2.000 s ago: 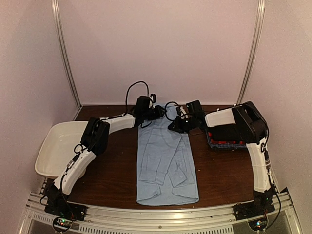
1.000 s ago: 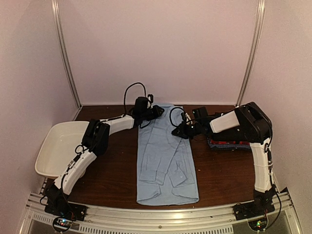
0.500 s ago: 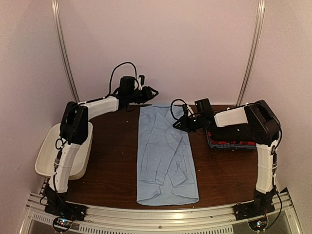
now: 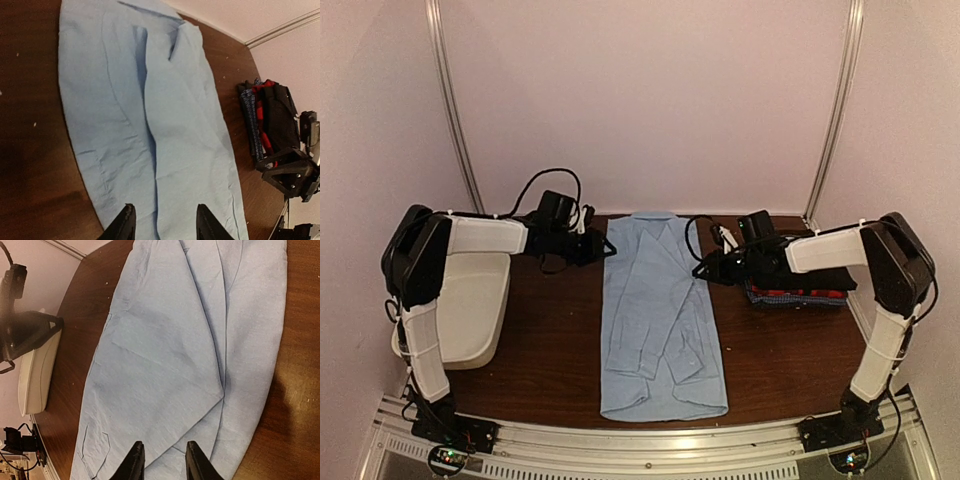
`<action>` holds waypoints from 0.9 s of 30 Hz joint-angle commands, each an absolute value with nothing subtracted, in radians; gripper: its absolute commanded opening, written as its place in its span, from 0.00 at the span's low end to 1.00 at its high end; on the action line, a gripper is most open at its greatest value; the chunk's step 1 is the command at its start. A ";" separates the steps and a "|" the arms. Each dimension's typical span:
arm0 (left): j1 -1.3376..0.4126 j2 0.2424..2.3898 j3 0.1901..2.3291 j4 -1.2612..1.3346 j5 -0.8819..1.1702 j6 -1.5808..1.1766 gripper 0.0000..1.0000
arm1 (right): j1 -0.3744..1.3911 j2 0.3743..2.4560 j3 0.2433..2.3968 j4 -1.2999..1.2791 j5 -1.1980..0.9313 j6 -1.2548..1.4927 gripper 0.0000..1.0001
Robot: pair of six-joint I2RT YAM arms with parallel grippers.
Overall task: Fold and stack the long sleeve shirts
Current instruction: Move the rectangle-folded shirt to the center of the board.
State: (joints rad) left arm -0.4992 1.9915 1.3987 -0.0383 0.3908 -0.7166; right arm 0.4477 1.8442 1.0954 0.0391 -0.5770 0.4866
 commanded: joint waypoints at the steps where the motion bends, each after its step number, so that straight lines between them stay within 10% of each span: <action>1: -0.503 1.905 1.274 -0.091 0.353 -0.694 0.42 | 0.458 1.759 1.023 0.017 -0.517 0.456 0.32; 27: -0.566 1.977 1.144 -0.106 0.345 -0.731 0.33 | 0.486 1.775 0.886 0.025 -0.410 0.466 0.38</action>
State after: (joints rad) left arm -0.5621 1.9423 1.1088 -0.1135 0.3592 -0.7258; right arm 0.4786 1.7496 0.8539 0.0185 -0.4438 0.4694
